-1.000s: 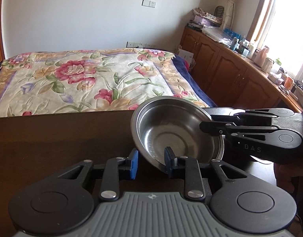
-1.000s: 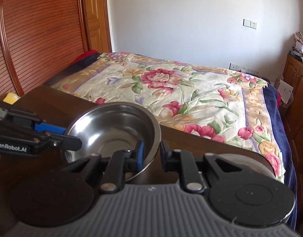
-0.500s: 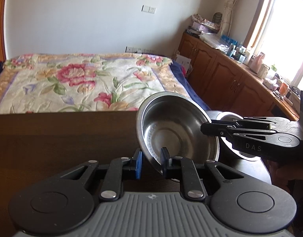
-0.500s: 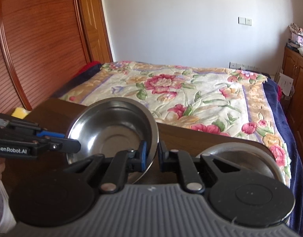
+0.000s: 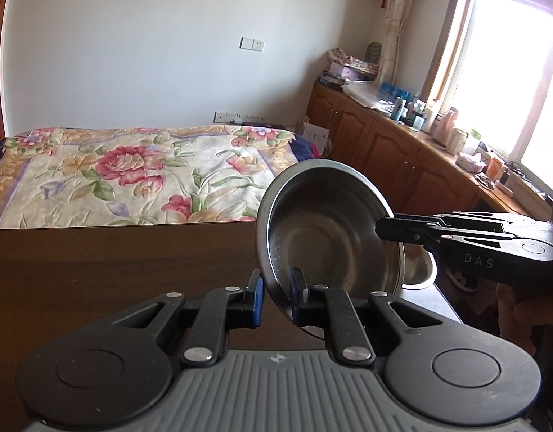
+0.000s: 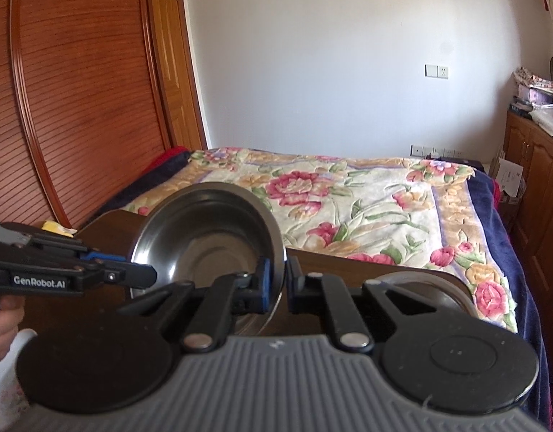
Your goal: Organize plates and bowls
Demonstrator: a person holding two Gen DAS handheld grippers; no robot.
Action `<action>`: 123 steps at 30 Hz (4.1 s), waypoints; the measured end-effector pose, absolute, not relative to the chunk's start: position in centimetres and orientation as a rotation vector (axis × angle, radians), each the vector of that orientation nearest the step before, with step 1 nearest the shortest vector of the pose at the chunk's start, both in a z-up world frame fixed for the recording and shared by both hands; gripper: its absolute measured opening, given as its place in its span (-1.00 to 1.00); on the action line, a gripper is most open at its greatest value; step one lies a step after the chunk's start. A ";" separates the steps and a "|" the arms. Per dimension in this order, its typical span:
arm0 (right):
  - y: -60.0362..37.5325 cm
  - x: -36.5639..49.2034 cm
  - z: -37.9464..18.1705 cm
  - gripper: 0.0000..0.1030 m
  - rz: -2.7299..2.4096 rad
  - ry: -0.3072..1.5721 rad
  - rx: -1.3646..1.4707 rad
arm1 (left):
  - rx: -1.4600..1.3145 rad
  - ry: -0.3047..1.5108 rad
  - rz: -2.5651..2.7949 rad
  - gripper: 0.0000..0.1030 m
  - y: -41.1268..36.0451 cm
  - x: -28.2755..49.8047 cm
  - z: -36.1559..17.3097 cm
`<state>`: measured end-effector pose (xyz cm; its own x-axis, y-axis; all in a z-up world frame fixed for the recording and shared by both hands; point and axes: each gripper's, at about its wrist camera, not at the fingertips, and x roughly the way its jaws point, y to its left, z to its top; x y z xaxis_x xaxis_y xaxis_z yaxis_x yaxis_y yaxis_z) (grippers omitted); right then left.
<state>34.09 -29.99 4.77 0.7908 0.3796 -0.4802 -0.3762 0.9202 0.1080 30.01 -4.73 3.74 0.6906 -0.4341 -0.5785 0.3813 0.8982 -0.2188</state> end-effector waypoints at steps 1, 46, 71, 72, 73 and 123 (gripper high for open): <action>-30.0 33.8 4.9 -0.80 0.405 0.513 0.006 | -0.084 0.662 -0.460 -0.70 -4.6 29.8 3.9; -29.9 19.0 5.4 -0.79 0.358 0.432 -0.027 | -0.047 0.581 -0.545 -0.70 -2.8 13.3 4.0; -30.5 18.2 0.4 -0.78 0.358 0.570 0.012 | -0.006 0.681 -0.543 -0.71 -4.3 12.9 -0.4; -30.5 18.2 0.3 -0.78 0.359 0.572 0.015 | -0.005 0.686 -0.543 -0.71 -4.3 13.0 -0.6; -30.5 18.1 0.2 -0.78 0.358 0.574 0.015 | -0.005 0.690 -0.543 -0.71 -4.3 13.1 -0.7; -28.4 17.9 0.8 -0.74 0.340 0.508 -0.162 | 0.057 0.552 -0.499 -0.18 -5.3 11.3 0.7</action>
<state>17.88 -28.38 0.80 0.8191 0.2782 -0.5017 -0.3579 0.9313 -0.0680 11.34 -5.29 0.74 0.7356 -0.4388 -0.5160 0.4688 0.8797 -0.0797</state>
